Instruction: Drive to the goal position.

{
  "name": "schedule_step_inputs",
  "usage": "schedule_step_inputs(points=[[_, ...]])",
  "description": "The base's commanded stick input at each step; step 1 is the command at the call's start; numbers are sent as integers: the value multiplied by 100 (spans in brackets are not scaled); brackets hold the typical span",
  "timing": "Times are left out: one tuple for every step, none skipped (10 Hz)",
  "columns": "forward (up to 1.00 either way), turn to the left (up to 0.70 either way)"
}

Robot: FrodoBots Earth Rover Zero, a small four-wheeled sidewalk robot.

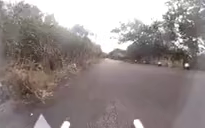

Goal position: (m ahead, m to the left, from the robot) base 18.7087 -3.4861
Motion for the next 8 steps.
schedule_step_inputs(points=[[50,0],[50,0],[50,0],[50,0],[50,-21],[50,-49],[50,-50],[50,-50]])
